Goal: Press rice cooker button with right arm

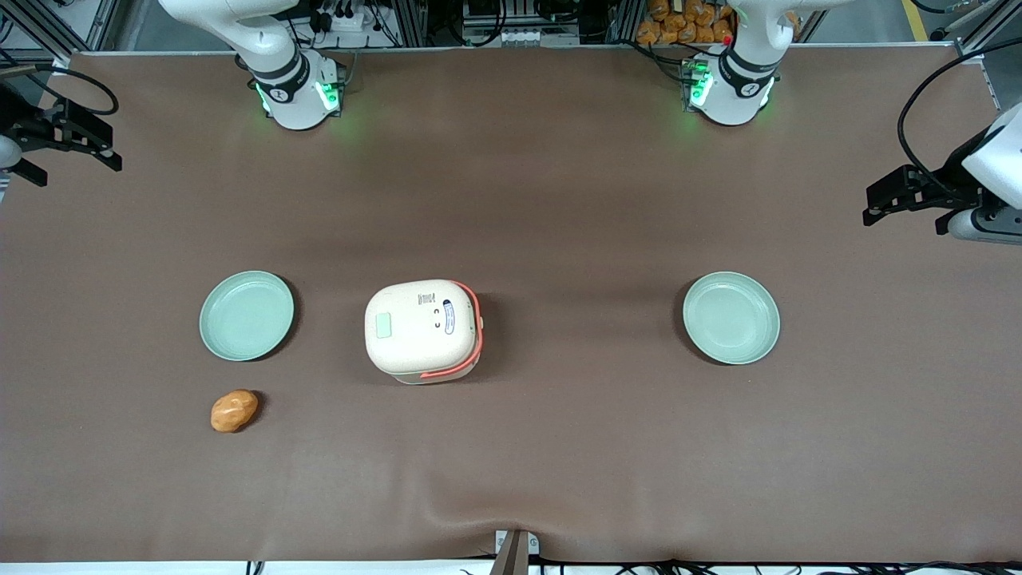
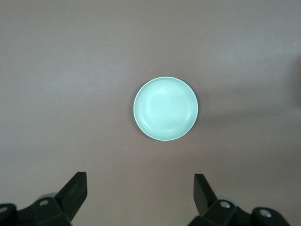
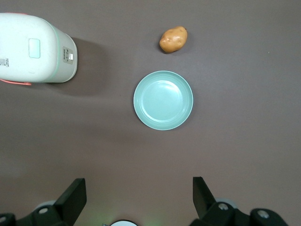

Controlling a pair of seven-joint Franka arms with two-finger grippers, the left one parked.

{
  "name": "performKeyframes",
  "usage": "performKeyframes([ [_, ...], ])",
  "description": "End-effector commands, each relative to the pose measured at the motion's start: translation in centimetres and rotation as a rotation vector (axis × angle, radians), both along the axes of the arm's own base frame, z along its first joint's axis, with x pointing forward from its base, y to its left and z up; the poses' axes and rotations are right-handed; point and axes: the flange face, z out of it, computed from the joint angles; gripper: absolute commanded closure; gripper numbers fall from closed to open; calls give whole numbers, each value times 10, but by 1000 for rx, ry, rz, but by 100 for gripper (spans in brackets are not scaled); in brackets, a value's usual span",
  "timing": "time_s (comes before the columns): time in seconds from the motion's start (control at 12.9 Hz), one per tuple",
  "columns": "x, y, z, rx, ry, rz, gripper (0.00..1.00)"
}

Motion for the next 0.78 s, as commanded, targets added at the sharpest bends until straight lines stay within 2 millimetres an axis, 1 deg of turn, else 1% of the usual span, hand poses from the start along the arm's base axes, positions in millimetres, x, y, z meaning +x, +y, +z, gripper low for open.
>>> performKeyframes([
  [0.0,-4,3,3,19,13,18,0],
  [0.08,-3,3,5,17,7,10,0],
  [0.31,3,3,0,20,7,5,0],
  [0.54,5,10,-2,63,6,10,0],
  [0.7,12,14,-10,81,13,12,0],
])
